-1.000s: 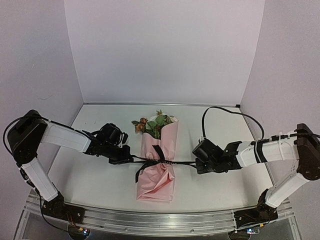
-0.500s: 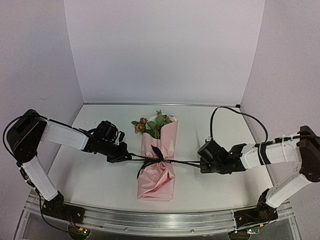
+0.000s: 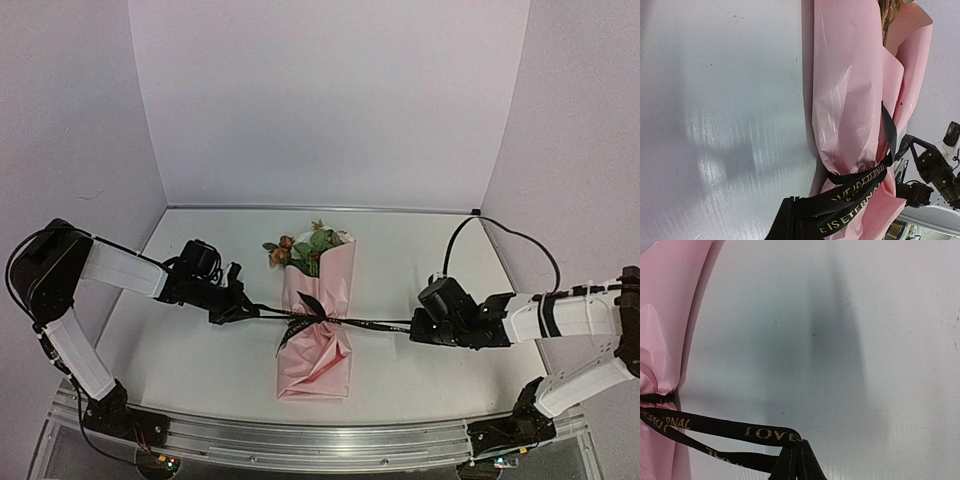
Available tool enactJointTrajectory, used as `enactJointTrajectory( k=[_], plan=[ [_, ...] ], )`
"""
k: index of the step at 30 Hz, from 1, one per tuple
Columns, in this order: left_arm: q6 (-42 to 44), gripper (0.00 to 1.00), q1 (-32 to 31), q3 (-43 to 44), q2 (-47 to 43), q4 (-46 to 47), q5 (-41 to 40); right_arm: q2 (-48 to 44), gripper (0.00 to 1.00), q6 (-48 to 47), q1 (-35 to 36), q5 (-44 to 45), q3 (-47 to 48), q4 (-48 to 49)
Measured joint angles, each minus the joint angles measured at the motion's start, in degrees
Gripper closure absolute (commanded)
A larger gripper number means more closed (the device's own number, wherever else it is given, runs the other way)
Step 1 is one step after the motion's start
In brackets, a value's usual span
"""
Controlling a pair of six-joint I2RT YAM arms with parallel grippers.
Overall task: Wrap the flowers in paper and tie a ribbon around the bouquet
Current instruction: Tie the half-tied ribbon around the folded bouquet.
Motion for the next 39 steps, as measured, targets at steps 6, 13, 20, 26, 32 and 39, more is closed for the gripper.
enactJointTrajectory(
  k=[6, 13, 20, 26, 32, 39],
  plan=[
    [-0.6, 1.00, 2.8, -2.2, 0.0, 1.6, 4.0, -3.0, 1.00, 1.2, -1.8, -3.5, -2.1, 2.0],
    [-0.6, 1.00, 3.6, -2.4, 0.0, 1.9, 6.1, -3.9, 1.00, 1.8, -3.0, -6.3, -3.1, 2.8],
    [0.2, 1.00, 3.6, -2.4, -0.2, 1.9, 6.3, -3.7, 1.00, 1.2, -3.3, -7.0, -2.4, 2.0],
    [1.7, 1.00, 0.8, -0.7, -1.1, 0.1, 2.5, -1.9, 1.00, -0.8, -4.6, -8.8, 0.7, -3.2],
    [2.7, 0.90, -1.8, 0.8, -2.2, -2.0, -3.0, 1.7, 0.71, -3.9, -3.9, -10.9, 4.2, -9.3],
    [3.9, 0.40, -1.9, 1.0, -5.4, -4.9, -8.1, 2.5, 0.34, -6.6, -2.5, -13.6, 7.5, -14.2]
  ],
)
